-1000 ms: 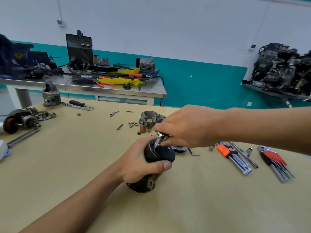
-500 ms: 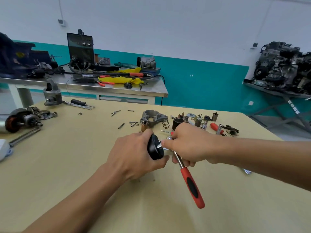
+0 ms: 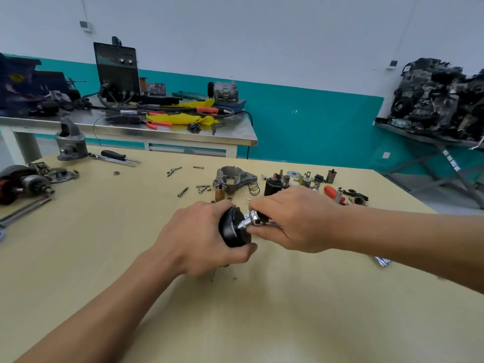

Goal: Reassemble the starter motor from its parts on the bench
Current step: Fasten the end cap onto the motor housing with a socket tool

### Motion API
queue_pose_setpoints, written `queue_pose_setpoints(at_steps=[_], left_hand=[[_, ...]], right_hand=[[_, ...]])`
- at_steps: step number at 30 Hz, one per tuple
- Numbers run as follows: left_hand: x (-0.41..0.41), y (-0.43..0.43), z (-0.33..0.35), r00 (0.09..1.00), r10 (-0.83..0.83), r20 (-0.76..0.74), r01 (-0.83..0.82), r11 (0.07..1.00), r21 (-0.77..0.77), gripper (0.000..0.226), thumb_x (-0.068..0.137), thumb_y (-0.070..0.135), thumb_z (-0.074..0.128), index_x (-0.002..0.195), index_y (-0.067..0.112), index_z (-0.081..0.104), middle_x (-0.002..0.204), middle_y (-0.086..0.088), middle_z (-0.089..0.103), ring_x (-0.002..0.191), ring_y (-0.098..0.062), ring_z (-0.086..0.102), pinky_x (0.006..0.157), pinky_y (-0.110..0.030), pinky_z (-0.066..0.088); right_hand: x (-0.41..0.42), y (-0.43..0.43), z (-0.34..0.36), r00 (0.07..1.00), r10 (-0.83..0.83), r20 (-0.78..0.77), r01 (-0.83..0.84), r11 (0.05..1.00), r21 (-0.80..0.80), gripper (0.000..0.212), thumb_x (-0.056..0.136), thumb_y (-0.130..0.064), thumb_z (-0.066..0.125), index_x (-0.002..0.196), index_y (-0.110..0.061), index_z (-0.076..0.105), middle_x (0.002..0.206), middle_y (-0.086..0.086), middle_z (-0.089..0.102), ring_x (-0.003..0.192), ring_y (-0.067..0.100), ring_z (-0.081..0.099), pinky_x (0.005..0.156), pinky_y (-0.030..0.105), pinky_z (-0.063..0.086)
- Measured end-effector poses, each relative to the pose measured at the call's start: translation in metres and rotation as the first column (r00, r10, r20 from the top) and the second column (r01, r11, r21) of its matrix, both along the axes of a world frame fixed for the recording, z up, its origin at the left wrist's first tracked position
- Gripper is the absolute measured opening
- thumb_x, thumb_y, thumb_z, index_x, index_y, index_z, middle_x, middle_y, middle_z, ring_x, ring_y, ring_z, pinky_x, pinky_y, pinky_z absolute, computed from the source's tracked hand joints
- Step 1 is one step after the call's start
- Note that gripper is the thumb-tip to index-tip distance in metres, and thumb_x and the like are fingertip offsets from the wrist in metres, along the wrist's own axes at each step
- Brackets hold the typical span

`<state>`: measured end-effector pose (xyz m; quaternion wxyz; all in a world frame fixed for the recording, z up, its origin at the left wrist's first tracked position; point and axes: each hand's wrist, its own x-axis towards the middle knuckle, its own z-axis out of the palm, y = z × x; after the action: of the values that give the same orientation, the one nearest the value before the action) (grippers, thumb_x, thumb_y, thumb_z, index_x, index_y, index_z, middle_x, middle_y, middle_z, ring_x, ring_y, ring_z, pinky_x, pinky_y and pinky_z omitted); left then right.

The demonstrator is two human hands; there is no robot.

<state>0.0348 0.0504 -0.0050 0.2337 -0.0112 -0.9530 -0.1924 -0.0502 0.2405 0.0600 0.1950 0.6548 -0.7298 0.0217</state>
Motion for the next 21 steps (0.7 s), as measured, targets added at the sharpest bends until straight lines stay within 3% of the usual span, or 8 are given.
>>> queue_pose_setpoints(at_steps=[2, 5, 11, 12, 14, 16, 18, 21], left_hand=[[0.0, 0.002, -0.003, 0.998, 0.061, -0.034, -0.06, 0.998, 0.012, 0.051, 0.057, 0.08, 0.054, 0.082, 0.036, 0.053, 0.067, 0.013, 0.061, 0.063, -0.006, 0.057, 0.058, -0.029, 0.049], [0.001, 0.008, -0.006, 0.981, 0.172, -0.087, -0.172, 0.985, 0.012, 0.051, 0.062, 0.081, 0.048, 0.083, 0.035, 0.05, 0.066, 0.013, 0.059, 0.064, -0.008, 0.057, 0.058, -0.032, 0.05], [-0.001, 0.02, -0.008, 0.963, 0.253, -0.092, -0.261, 0.961, -0.09, 0.052, 0.065, 0.082, 0.041, 0.084, 0.034, 0.041, 0.063, 0.016, 0.045, 0.057, -0.006, 0.048, 0.048, -0.026, 0.032], [-0.002, 0.019, -0.008, 0.967, 0.239, -0.083, -0.246, 0.965, -0.086, 0.052, 0.064, 0.082, 0.042, 0.083, 0.034, 0.041, 0.063, 0.016, 0.046, 0.057, -0.004, 0.048, 0.048, -0.026, 0.034], [-0.002, 0.013, -0.005, 0.978, 0.2, -0.059, -0.203, 0.979, -0.038, 0.053, 0.062, 0.083, 0.046, 0.082, 0.033, 0.046, 0.065, 0.013, 0.054, 0.06, -0.005, 0.053, 0.052, -0.029, 0.043], [-0.001, 0.007, -0.003, 0.988, 0.149, -0.034, -0.149, 0.989, 0.017, 0.053, 0.059, 0.081, 0.051, 0.082, 0.034, 0.051, 0.067, 0.013, 0.059, 0.064, -0.006, 0.057, 0.059, -0.031, 0.05], [0.002, 0.006, -0.002, 0.994, 0.106, -0.024, -0.106, 0.994, 0.006, 0.052, 0.058, 0.08, 0.053, 0.084, 0.035, 0.052, 0.068, 0.014, 0.06, 0.065, -0.006, 0.057, 0.061, -0.033, 0.052], [0.004, 0.009, -0.004, 0.996, 0.081, -0.037, -0.083, 0.996, -0.031, 0.052, 0.057, 0.08, 0.054, 0.085, 0.036, 0.052, 0.069, 0.015, 0.059, 0.064, -0.006, 0.056, 0.062, -0.034, 0.052]], right_hand=[[0.003, -0.004, -0.005, 0.974, -0.156, 0.164, 0.158, 0.987, 0.002, 0.028, 0.101, -0.045, 0.046, 0.088, -0.022, 0.052, 0.063, -0.013, 0.049, 0.054, 0.009, 0.048, 0.05, 0.022, 0.035], [0.01, -0.011, -0.006, 0.85, -0.26, 0.457, 0.316, 0.947, -0.049, 0.035, 0.1, -0.043, 0.049, 0.073, -0.021, 0.054, 0.055, -0.008, 0.051, 0.05, 0.005, 0.051, 0.046, 0.021, 0.04], [0.015, -0.022, 0.003, 0.383, -0.484, 0.787, 0.552, 0.803, 0.225, 0.041, 0.1, -0.039, 0.054, 0.074, -0.009, 0.065, 0.048, -0.001, 0.061, 0.035, 0.007, 0.047, 0.035, 0.017, 0.036], [0.016, -0.02, 0.002, 0.421, -0.471, 0.775, 0.542, 0.816, 0.202, 0.042, 0.1, -0.04, 0.053, 0.074, -0.009, 0.065, 0.05, -0.001, 0.062, 0.035, 0.005, 0.047, 0.035, 0.018, 0.036], [0.015, -0.013, -0.002, 0.686, -0.395, 0.611, 0.448, 0.891, 0.072, 0.039, 0.1, -0.041, 0.052, 0.072, -0.014, 0.06, 0.056, -0.002, 0.062, 0.042, 0.004, 0.05, 0.04, 0.017, 0.037], [0.011, -0.005, -0.002, 0.916, -0.229, 0.329, 0.241, 0.97, 0.002, 0.027, 0.1, -0.039, 0.052, 0.081, -0.021, 0.055, 0.064, -0.012, 0.054, 0.054, 0.006, 0.049, 0.049, 0.02, 0.037], [0.001, 0.001, 0.003, 0.998, 0.007, 0.057, -0.008, 1.0, 0.027, 0.017, 0.099, -0.03, 0.057, 0.101, -0.014, 0.061, 0.076, -0.009, 0.055, 0.061, 0.01, 0.049, 0.055, 0.029, 0.043], [-0.013, 0.002, 0.001, 0.969, 0.188, -0.163, -0.182, 0.982, 0.051, 0.028, 0.09, -0.017, 0.072, 0.107, 0.005, 0.066, 0.082, 0.013, 0.066, 0.065, 0.027, 0.061, 0.051, 0.034, 0.053]])
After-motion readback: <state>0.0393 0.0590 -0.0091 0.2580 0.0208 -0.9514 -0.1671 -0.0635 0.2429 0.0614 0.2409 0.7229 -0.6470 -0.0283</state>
